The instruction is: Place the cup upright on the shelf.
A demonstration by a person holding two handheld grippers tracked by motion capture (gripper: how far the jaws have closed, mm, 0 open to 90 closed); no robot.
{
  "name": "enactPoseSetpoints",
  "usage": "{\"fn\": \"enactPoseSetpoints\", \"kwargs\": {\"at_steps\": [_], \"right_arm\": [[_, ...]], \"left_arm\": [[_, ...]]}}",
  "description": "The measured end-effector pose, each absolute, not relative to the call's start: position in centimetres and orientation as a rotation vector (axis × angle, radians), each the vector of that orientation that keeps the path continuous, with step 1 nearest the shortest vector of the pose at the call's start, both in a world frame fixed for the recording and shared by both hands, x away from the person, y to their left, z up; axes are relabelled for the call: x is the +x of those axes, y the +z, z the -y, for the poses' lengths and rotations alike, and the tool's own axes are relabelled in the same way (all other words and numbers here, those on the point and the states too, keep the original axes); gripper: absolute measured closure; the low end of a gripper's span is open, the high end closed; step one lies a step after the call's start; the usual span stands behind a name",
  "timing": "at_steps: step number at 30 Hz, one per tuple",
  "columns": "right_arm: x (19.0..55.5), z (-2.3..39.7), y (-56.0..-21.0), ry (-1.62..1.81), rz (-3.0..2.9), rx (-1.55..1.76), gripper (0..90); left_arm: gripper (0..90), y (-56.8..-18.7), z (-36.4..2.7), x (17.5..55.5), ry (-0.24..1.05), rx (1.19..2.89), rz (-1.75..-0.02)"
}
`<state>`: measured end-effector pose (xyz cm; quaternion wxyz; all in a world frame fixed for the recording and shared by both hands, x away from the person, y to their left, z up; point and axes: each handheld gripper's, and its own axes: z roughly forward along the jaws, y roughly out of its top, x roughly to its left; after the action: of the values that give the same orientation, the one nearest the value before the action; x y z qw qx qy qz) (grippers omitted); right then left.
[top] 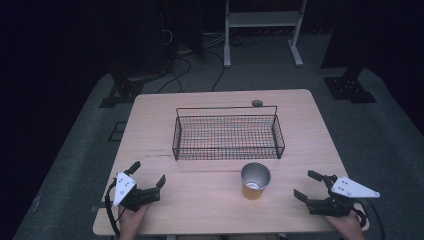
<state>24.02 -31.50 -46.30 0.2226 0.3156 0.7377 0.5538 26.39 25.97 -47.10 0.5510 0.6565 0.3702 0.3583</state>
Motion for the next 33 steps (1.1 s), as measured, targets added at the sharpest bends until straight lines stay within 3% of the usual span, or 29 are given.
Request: {"fn": "enactPoseSetpoints", "kwargs": {"at_steps": [19,33], "right_arm": [[24.1,28.5,-45.2,1.531,-2.136,0.761,12.4],[24.3,26.4,-45.2,1.534,-2.2,0.726,5.4]], "left_arm": [[0.0,-47.1,-26.1,26.4,0.84,1.54,-0.887],[0.0,-47.1,-26.1,26.4,0.841,1.542,-0.882]]}}
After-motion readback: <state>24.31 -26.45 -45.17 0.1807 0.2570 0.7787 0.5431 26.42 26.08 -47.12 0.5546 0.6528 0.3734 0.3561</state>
